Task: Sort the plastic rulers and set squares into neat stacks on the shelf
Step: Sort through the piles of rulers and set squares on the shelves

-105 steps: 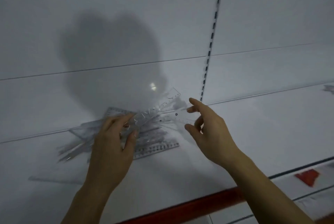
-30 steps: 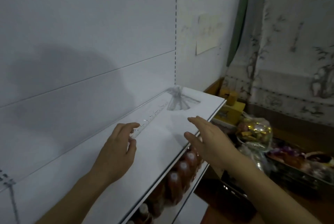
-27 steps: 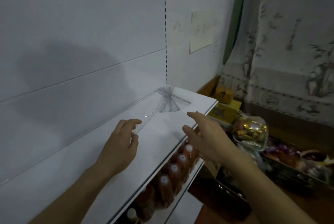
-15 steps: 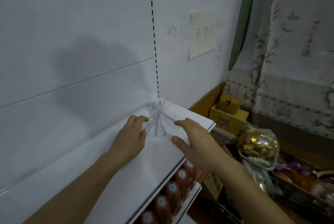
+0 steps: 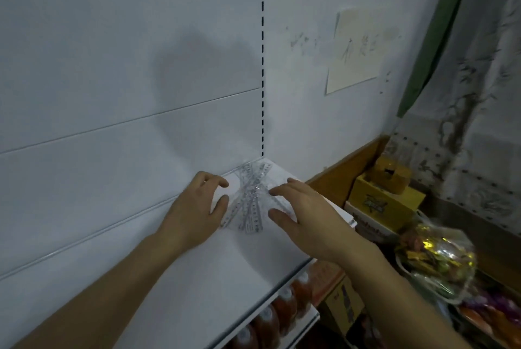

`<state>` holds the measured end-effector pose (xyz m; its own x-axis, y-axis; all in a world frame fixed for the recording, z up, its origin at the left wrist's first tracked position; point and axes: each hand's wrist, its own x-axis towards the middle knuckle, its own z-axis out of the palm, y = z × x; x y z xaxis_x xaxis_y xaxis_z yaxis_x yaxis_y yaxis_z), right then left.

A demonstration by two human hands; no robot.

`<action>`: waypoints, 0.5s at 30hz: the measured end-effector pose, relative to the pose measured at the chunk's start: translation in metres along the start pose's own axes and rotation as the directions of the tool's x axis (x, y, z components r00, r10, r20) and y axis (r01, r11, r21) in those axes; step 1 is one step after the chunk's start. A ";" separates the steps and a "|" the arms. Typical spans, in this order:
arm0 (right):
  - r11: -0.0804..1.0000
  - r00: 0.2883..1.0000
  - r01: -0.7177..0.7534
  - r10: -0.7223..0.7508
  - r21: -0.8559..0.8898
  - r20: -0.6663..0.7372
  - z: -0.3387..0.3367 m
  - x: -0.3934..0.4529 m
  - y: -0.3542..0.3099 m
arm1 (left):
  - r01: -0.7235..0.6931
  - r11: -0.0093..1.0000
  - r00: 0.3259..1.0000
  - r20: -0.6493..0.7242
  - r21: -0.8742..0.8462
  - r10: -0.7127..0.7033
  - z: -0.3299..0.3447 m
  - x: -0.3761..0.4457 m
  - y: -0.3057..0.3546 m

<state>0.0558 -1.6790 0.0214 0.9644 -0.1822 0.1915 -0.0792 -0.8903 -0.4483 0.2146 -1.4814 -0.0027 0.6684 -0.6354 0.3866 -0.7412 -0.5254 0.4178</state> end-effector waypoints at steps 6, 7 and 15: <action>0.991 0.991 0.130 -0.129 -0.028 0.044 -0.007 -0.007 -0.012 | 0.116 0.992 0.990 -0.092 0.052 -0.111 -0.038 -0.047 0.007; 0.988 0.987 0.151 -0.149 -0.030 0.053 -0.008 -0.011 -0.016 | 0.141 0.988 0.985 -0.105 0.067 -0.134 -0.045 -0.057 0.007; 0.936 0.929 0.350 -0.350 0.027 0.122 0.017 -0.036 -0.062 | 0.339 0.921 0.936 -0.172 0.193 -0.308 -0.094 -0.167 0.014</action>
<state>0.0305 -1.6104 0.0275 0.9541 0.1937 0.2284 0.2700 -0.8864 -0.3761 0.0988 -1.3294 0.0162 0.8645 -0.3355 0.3743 -0.4682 -0.8085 0.3566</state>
